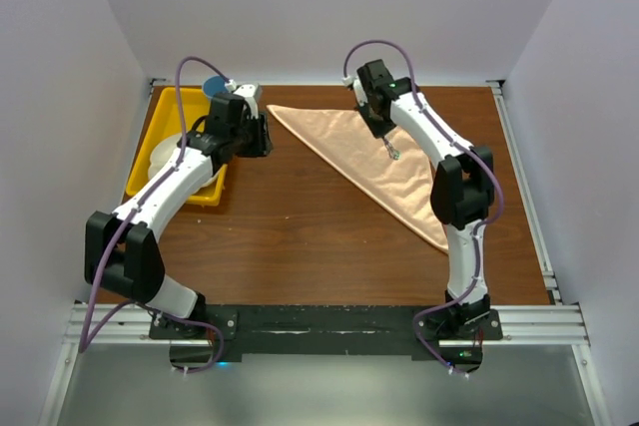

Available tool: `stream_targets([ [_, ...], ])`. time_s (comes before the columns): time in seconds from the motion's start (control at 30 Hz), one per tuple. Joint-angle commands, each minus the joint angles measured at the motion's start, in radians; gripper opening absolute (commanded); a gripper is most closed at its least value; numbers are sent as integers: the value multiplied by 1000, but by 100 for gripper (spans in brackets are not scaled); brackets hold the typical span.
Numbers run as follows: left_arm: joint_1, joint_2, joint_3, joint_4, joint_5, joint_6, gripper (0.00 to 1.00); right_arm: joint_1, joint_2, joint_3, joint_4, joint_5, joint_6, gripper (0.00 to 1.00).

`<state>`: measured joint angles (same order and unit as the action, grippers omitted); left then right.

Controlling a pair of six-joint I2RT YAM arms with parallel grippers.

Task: Fold the napkin, place the utensils inside, and roll it up
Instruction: Place the utensil onto the napkin

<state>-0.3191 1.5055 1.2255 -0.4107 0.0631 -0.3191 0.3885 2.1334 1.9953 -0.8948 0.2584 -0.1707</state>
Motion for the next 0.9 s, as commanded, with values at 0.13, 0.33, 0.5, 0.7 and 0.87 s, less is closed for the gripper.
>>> stream_targets([
  [0.13,2,-27,0,3,-28,20,45,67,78,59,-179,-199,-130,0],
  [0.33,2,-13,8,7,-25,26,45,79,131,60,-135,-212,-177,0],
  [0.5,2,-8,11,4,-28,35,45,78,160,72,-112,-255,-210,0],
  [0.7,2,-7,-1,9,-28,38,45,78,197,111,-98,-321,-210,0],
  [0.87,2,-8,2,7,-29,46,45,79,218,109,-95,-335,-210,0],
])
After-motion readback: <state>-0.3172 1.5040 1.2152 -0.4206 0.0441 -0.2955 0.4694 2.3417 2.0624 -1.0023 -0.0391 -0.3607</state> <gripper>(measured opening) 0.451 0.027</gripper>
